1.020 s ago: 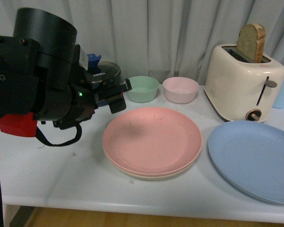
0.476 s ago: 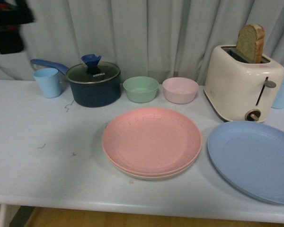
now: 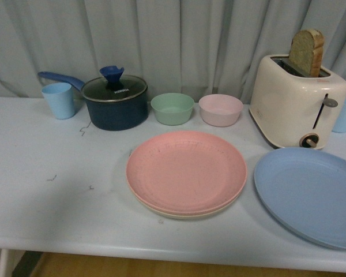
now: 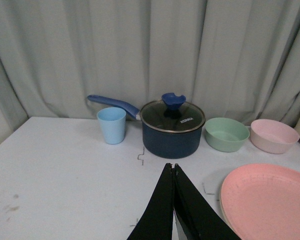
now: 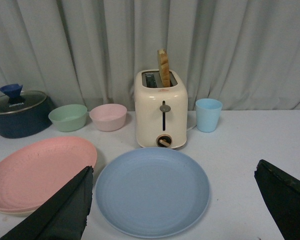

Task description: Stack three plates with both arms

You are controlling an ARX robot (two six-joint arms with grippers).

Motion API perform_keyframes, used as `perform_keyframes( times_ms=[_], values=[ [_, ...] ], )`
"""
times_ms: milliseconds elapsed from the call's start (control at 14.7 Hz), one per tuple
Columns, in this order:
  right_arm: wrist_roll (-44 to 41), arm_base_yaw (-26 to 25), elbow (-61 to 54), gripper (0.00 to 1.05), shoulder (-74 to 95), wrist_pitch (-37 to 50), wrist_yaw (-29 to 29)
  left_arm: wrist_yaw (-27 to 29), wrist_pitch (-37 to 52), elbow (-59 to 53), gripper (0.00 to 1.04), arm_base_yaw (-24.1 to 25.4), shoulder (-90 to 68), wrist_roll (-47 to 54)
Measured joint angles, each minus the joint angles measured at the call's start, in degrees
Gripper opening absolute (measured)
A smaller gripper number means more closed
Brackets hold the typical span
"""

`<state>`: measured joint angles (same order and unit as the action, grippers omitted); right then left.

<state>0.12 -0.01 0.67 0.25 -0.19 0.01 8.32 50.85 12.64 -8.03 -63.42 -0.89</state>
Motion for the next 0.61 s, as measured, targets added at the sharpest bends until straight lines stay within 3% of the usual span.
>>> perform_keyframes(
  times_ms=[272, 408, 476, 612],
  values=[
    [0.0, 0.0, 0.0, 0.98, 0.0, 0.0, 0.0, -3.3, -5.2, -6.3, 0.02, 3.1, 10.7, 0.0],
    [0.0, 0.0, 0.0, 0.98, 0.0, 0.0, 0.0, -7.7, -8.5, -8.1, 0.02, 7.7, 15.8, 0.0],
    [0.0, 0.0, 0.0, 0.98, 0.0, 0.0, 0.0, -7.6, -4.7, -10.2, 0.02, 8.2, 16.0, 0.0],
    [0.0, 0.0, 0.0, 0.98, 0.0, 0.0, 0.0, -8.3, -10.8, -12.0, 0.02, 8.0, 20.5, 0.0]
  ],
)
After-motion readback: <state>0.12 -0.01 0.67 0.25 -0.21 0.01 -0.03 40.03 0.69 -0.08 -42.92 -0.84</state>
